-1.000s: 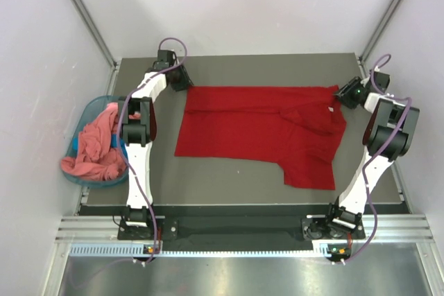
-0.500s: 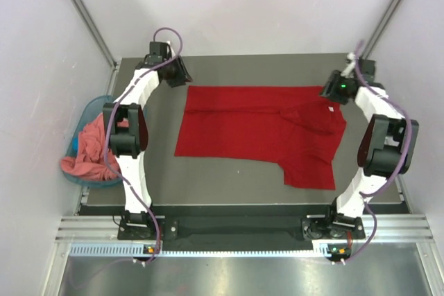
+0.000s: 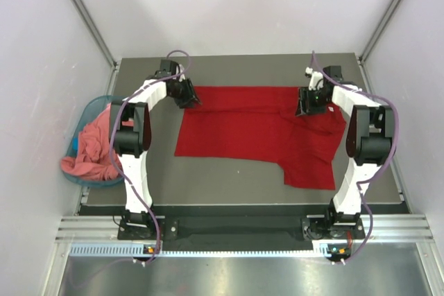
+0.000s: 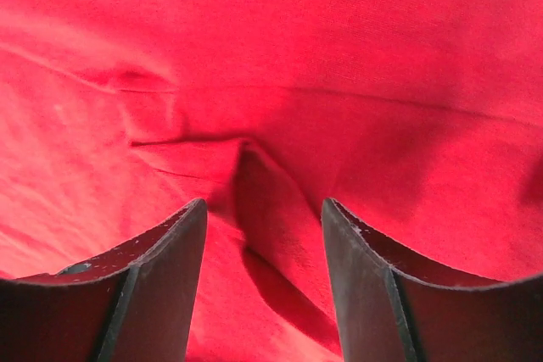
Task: Fold and stack the t-shirts
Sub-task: Fold the tshirt
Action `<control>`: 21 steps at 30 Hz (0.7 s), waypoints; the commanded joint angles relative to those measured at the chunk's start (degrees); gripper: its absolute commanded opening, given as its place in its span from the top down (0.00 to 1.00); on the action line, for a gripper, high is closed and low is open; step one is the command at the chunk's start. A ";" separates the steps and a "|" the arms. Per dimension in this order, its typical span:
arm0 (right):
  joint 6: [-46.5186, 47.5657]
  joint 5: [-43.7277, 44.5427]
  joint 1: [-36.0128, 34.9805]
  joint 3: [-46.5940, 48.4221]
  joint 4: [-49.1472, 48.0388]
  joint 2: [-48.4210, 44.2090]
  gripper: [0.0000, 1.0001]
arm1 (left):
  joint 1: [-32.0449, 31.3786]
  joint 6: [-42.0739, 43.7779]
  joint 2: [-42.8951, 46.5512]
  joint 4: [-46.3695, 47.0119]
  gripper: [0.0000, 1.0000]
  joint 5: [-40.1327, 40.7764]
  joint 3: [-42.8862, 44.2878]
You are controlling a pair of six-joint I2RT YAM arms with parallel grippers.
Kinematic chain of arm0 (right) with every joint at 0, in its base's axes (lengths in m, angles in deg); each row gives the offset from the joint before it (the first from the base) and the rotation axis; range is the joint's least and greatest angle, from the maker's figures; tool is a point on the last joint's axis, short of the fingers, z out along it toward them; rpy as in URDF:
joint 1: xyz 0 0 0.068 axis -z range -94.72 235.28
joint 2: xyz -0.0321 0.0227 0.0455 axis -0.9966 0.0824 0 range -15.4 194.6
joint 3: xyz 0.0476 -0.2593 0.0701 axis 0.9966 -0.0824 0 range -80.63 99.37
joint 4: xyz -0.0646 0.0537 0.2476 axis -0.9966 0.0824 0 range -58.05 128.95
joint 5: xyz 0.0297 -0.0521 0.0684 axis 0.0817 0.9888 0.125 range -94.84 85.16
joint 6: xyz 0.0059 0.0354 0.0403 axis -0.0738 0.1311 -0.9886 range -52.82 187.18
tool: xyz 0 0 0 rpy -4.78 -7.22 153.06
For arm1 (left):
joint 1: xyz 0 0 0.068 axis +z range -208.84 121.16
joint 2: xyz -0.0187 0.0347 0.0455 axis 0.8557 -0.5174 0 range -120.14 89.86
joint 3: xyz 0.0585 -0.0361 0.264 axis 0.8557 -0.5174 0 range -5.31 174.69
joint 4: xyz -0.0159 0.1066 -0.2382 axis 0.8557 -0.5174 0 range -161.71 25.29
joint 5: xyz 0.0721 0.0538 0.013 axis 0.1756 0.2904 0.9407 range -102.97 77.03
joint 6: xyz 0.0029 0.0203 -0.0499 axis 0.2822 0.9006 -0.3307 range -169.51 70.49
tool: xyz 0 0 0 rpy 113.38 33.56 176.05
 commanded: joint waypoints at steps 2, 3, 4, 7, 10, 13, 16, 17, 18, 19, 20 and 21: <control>4.50 -2.10 -4.28 1.44 -1.48 -0.58 0.43 | 0.30 -0.29 1.57 0.06 0.57 -0.68 0.34; 4.50 -1.75 -4.64 1.27 -1.65 -0.41 0.44 | 0.30 -0.29 1.75 -0.29 0.57 -0.67 0.25; 4.24 -1.40 -5.25 1.09 -1.65 -0.41 0.45 | 0.30 -0.29 2.27 -0.38 0.57 -0.59 0.17; 4.15 -0.70 -6.74 -0.13 -0.95 -1.89 0.54 | 0.21 -0.38 3.76 -0.38 0.57 -0.59 -0.71; 2.75 2.73 -7.80 -2.59 1.32 -5.41 0.68 | -0.57 -0.64 5.52 -0.64 0.57 1.33 -1.59; 2.74 0.63 -8.77 -7.77 2.82 -10.06 0.73 | -2.59 0.76 7.71 -1.26 0.57 5.30 -2.38; 1.00 0.10 -9.12 -12.08 2.92 -14.90 0.73 | -4.00 -0.20 9.82 -1.17 0.56 5.48 -3.96; 0.38 -0.51 -9.12 -12.70 2.92 -15.95 0.74 | -4.35 -0.64 10.44 -0.56 0.56 5.39 -4.49; -0.15 -1.04 -9.12 -13.23 2.92 -17.88 0.74 | -5.57 -0.82 11.06 0.05 0.56 5.22 -5.45; -1.55 -1.13 -9.12 -13.15 2.92 -18.77 0.74 | -6.37 -0.73 12.02 0.32 0.57 5.65 -5.72; -2.43 0.00 -9.04 -12.88 3.09 -19.56 0.74 | -7.25 -0.73 12.38 0.41 0.57 6.26 -5.55; -3.22 0.10 -9.03 -12.10 3.09 -20.78 0.73 | -9.00 -0.56 12.73 0.32 0.56 6.79 -5.46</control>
